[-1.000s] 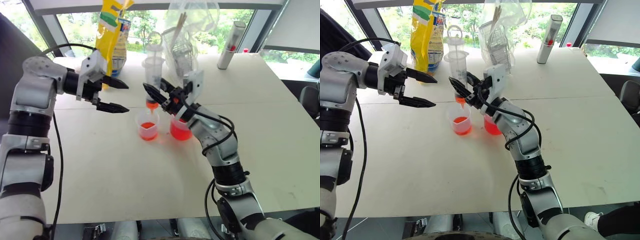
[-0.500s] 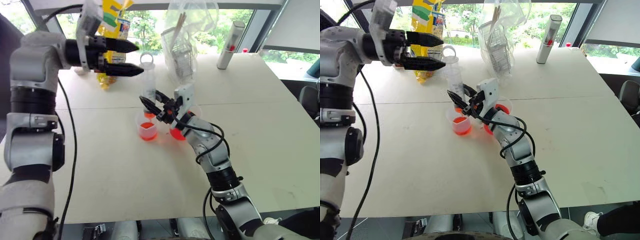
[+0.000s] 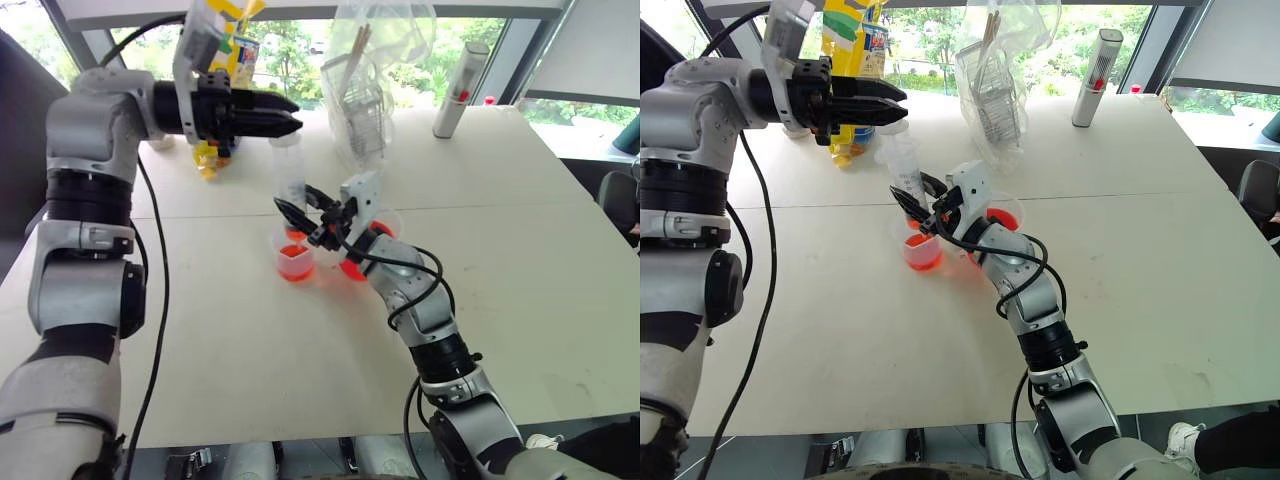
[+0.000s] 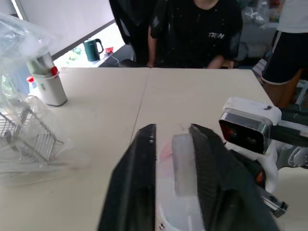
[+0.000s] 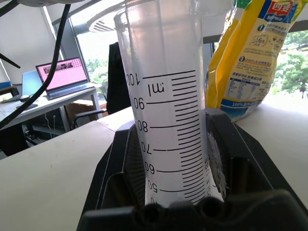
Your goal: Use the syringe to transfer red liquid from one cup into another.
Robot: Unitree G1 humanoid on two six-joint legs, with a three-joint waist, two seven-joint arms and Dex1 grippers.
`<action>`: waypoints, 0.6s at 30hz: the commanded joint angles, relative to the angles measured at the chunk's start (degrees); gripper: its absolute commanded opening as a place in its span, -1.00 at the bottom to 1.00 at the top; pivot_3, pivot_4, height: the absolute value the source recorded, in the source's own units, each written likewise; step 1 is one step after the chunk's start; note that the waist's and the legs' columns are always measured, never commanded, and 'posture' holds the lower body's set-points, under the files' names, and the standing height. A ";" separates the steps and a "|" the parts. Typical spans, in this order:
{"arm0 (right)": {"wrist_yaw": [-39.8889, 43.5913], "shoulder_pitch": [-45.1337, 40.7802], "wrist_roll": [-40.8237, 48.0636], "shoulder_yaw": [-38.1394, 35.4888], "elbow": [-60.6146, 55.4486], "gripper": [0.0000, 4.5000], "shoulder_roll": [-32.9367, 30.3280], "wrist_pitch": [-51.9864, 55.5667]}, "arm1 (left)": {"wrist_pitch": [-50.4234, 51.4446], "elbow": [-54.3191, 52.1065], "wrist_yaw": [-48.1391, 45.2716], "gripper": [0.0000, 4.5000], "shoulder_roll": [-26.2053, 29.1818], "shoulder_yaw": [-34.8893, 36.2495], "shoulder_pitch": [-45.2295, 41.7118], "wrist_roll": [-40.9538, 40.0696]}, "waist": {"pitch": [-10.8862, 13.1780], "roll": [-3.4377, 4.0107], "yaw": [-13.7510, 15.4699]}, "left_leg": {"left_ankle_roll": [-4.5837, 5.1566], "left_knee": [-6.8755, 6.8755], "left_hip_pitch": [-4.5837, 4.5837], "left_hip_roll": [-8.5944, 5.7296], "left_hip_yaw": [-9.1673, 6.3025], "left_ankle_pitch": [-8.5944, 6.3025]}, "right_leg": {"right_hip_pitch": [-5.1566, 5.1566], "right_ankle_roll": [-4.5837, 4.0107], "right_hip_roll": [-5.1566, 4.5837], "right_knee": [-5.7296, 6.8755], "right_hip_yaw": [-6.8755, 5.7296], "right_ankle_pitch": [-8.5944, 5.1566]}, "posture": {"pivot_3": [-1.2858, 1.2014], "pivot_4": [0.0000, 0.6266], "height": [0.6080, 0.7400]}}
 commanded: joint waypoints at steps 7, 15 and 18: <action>0.82 -1.38 0.74 -0.51 -2.89 -0.38 0.63 -0.35 | 1.20 -8.29 -2.51 -0.98 2.79 -1.77 5.11 -0.61 | 0.00 0.00 -0.04 | 0.00 -0.02 0.01 0.01 -0.02 0.00 | 0.00 0.00 -0.01 0.01 0.02 0.00 | 0.03 -0.52 0.98; 0.47 -3.64 2.18 -2.37 -6.45 -0.38 0.27 2.91 | -1.40 -9.40 -1.68 -0.98 2.08 -3.54 9.24 1.08 | 0.00 0.00 0.04 | -0.01 0.02 0.02 0.00 -0.01 0.00 | 0.02 0.00 -0.02 0.02 0.02 0.00 | 0.03 -0.52 0.98; 0.35 -4.23 2.52 -3.04 -7.35 -0.38 -0.16 3.89 | -1.83 -9.32 -1.31 -0.98 1.91 -3.84 9.91 0.97 | 0.00 0.00 0.04 | -0.01 0.02 0.01 0.00 0.00 0.00 | 0.01 0.00 -0.02 0.02 0.02 0.00 | 0.03 -0.52 0.98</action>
